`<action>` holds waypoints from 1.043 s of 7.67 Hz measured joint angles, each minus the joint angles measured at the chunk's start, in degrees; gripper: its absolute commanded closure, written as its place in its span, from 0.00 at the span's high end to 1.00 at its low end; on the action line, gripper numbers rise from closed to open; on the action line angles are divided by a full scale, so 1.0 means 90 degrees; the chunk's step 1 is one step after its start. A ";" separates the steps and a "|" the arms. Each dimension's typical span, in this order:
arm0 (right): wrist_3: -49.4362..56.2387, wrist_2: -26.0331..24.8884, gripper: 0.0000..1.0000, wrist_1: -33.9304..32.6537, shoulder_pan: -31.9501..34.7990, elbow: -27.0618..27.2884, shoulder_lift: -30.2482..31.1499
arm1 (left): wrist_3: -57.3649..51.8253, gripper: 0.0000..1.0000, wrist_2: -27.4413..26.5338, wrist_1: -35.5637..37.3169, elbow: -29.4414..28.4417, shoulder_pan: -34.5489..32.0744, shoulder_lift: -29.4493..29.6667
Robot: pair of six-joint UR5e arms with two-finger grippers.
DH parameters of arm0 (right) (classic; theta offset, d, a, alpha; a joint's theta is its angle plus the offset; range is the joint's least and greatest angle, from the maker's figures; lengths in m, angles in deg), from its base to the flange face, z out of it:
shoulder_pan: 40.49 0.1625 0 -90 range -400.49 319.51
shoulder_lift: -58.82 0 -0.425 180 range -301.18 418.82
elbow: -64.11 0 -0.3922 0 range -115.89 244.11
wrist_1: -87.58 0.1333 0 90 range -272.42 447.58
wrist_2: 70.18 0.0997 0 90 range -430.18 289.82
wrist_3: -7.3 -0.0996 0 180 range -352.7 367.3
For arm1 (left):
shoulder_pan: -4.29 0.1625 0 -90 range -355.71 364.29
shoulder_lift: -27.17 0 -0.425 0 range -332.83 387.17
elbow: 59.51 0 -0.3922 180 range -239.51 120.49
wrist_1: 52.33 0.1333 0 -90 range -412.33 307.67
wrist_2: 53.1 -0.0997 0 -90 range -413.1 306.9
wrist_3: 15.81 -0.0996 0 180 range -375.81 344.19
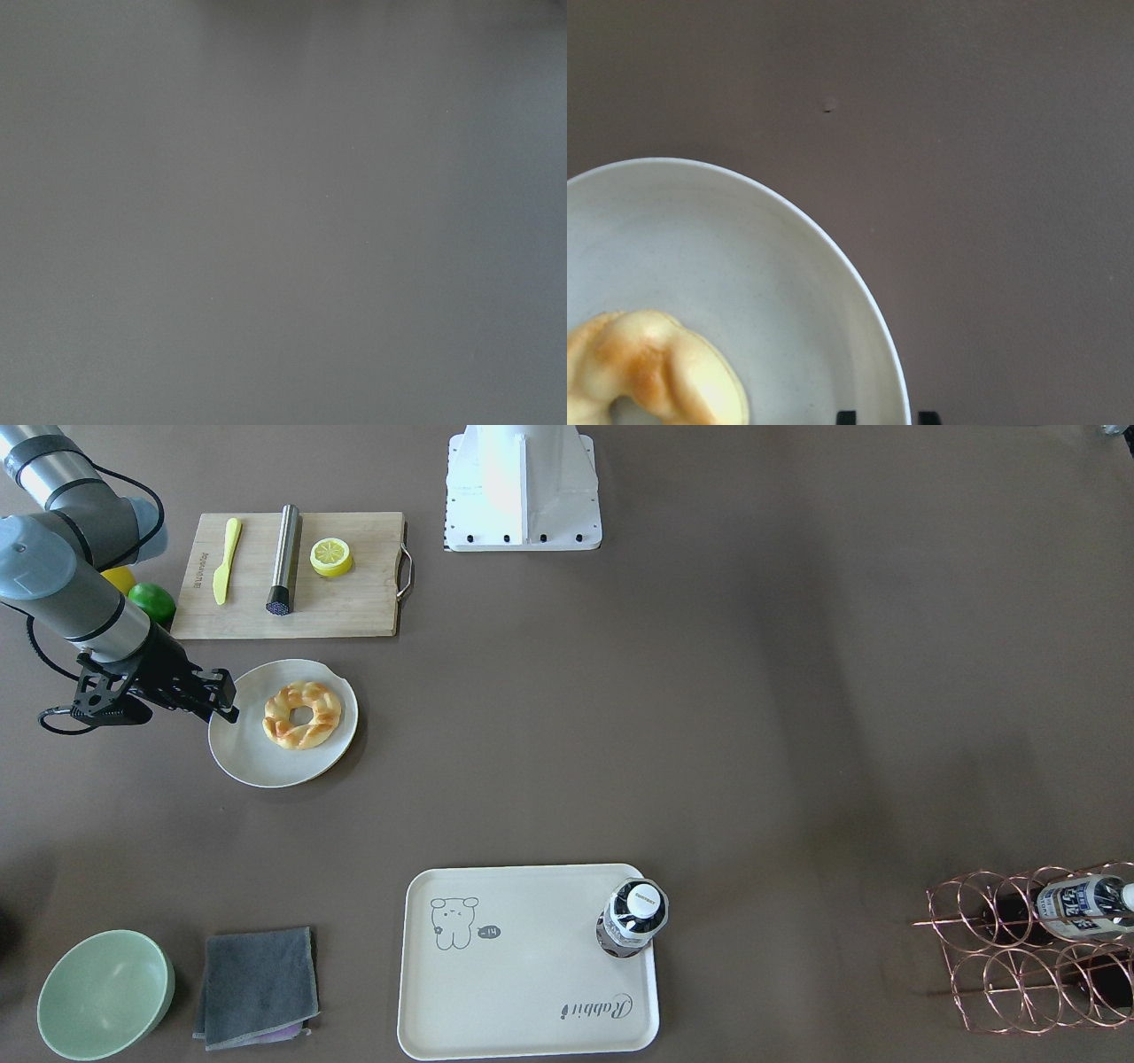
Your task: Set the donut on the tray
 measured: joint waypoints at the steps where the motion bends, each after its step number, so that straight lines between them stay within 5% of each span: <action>1: 0.0001 -0.0010 0.00 0.0001 0.0011 0.0015 0.0016 | 0.0000 0.98 0.0000 0.0000 0.0001 -0.0001 0.0000; 3: -0.0024 0.0061 0.00 0.0011 0.0109 0.0057 0.0028 | -0.0005 0.98 0.0007 0.0000 0.0003 0.0006 0.0000; 8: -0.0519 0.2015 0.00 0.0006 0.1702 0.0147 -0.0405 | -0.0010 0.98 0.0000 -0.0001 0.0028 -0.0017 0.0011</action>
